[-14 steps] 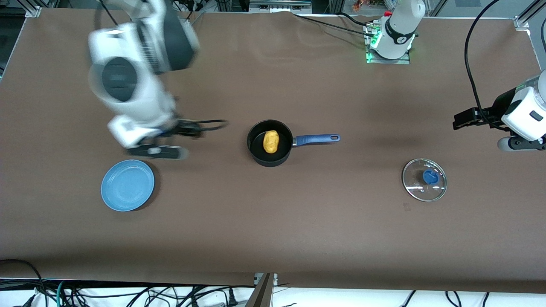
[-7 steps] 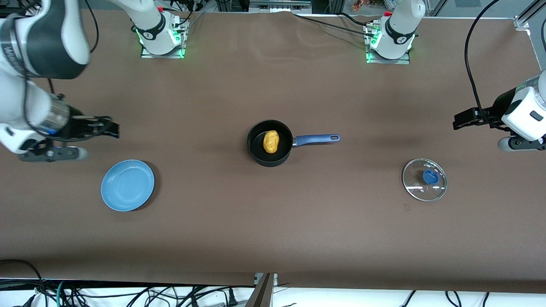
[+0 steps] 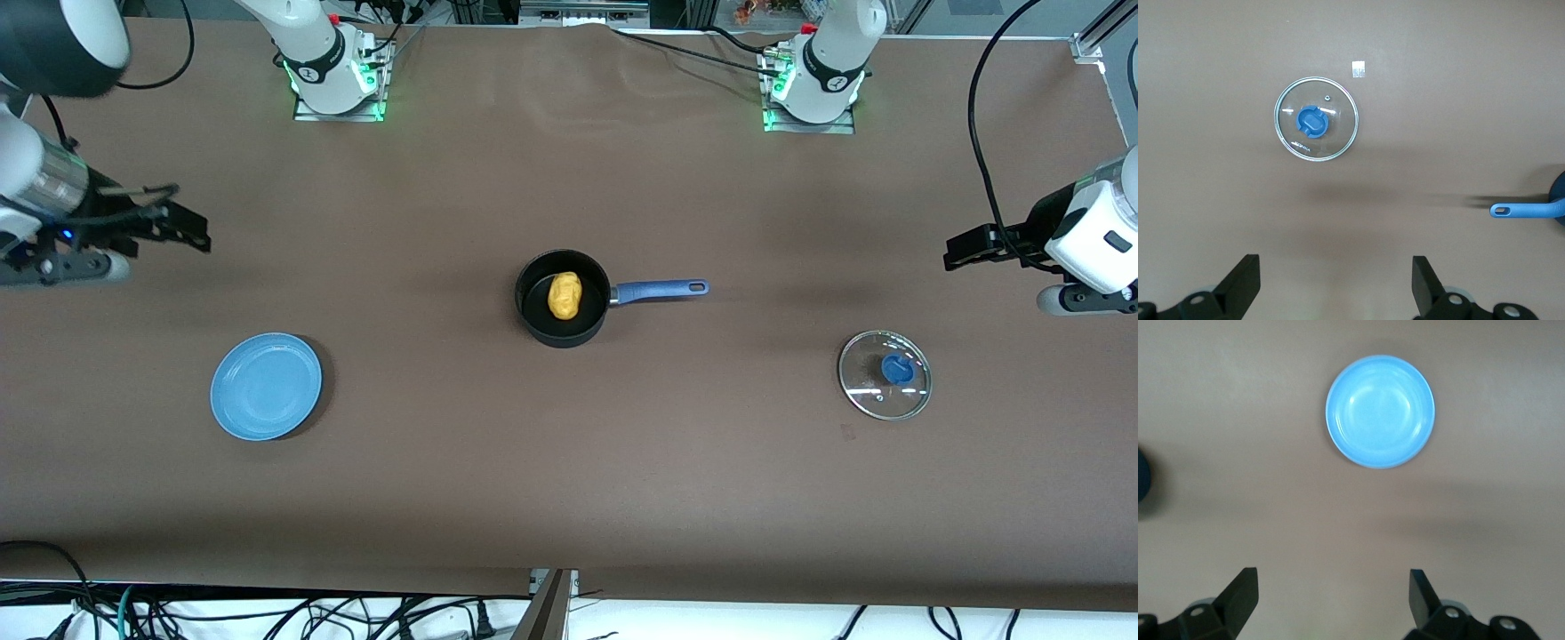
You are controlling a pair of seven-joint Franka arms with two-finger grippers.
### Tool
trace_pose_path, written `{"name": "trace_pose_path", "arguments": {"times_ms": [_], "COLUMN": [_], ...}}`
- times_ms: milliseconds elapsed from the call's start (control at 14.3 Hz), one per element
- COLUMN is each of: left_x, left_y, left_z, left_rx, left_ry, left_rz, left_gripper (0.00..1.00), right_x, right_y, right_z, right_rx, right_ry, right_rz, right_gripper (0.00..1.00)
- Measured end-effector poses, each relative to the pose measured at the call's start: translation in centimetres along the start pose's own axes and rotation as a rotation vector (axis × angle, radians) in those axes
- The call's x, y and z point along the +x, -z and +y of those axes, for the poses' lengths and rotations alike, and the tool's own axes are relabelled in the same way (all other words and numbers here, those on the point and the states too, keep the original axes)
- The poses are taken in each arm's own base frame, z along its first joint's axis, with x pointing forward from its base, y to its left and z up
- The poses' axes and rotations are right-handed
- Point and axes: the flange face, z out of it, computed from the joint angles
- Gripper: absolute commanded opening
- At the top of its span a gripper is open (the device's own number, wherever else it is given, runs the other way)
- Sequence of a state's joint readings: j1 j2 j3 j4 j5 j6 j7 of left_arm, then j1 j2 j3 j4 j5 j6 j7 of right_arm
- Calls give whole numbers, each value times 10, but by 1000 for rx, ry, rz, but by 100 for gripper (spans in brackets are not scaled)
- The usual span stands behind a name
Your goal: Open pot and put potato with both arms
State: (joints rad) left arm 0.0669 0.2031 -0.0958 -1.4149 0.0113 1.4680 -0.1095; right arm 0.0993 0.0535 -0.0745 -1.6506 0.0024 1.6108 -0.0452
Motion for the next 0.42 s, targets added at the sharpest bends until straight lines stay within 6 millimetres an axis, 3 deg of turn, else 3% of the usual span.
{"name": "trace_pose_path", "arguments": {"times_ms": [210, 420], "left_x": [0, 0], "left_y": [0, 0], "left_z": [0, 1], "left_rx": [0, 0], "left_ry": [0, -2], "left_rz": [0, 0], "left_gripper": [100, 100], "right_x": [-13, -13], "right_y": [13, 10], "right_z": [9, 9], "right_rx": [2, 2], "right_ry": [-14, -14], "right_rz": [7, 1], "right_gripper": [100, 100]}}
